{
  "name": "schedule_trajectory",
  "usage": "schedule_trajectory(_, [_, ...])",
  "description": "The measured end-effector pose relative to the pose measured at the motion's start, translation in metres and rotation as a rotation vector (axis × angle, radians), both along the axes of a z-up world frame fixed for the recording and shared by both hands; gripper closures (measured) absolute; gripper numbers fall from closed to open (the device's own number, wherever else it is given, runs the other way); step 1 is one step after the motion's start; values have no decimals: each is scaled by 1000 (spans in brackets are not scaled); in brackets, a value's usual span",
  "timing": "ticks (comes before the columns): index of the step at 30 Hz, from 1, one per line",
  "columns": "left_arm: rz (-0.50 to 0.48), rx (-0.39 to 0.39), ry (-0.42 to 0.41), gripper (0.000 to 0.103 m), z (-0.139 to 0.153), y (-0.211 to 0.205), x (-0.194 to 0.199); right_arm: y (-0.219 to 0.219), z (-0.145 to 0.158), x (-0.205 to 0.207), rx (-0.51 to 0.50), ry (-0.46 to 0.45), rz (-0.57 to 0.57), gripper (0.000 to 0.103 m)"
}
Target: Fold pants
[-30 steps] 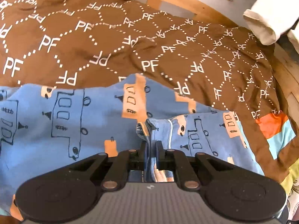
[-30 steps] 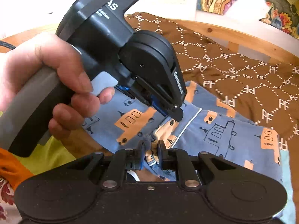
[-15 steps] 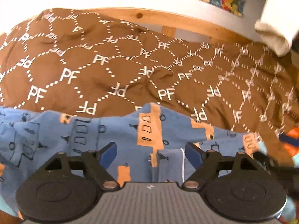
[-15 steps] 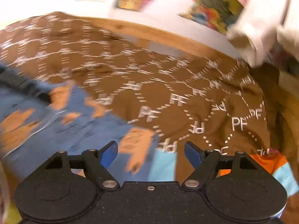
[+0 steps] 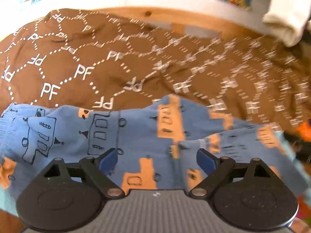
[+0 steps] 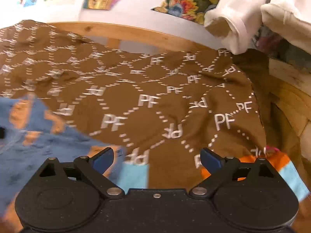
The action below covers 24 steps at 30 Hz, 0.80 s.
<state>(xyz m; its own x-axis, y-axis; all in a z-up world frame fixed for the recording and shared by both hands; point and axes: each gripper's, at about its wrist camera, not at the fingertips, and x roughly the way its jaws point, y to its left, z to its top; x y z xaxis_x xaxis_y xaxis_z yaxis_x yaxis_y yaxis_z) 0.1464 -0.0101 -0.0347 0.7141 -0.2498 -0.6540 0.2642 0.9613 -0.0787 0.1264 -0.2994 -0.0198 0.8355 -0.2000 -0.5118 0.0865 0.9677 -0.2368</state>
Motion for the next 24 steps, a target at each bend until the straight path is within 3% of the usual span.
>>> schedule_trajectory(4, [-61,67,21,9,-2,-4,-23,31,1,-40,-20,62,127,4])
schedule_trajectory(7, [-42,135,39,6,-22,-2,-34,41,-18,-43,-61,145,115,3])
schedule_trajectory(11, [-12,86,64,3,-20,8,-31,32,-22,-37,5,152,97,1])
schedule_trajectory(13, [-22,86,60,4,-12,11,-32,33,-14,-41,17,112,97,2])
schedule_trajectory(16, [-12,71,-5,4,7,35,-42,35,-1,-48,33,38,199,2])
schedule_trajectory(18, [34,17,-33,4,16,62,-47,43,3,-42,29,33,304,2])
schedule_trajectory(21, [186,-69,-37,4,26,107,-58,57,8,-25,66,66,448,5])
schedule_trajectory(23, [292,-111,-40,8,28,136,-63,67,12,-13,122,86,508,5])
schedule_trajectory(24, [325,-131,-36,15,28,149,-64,75,12,-8,148,100,533,5])
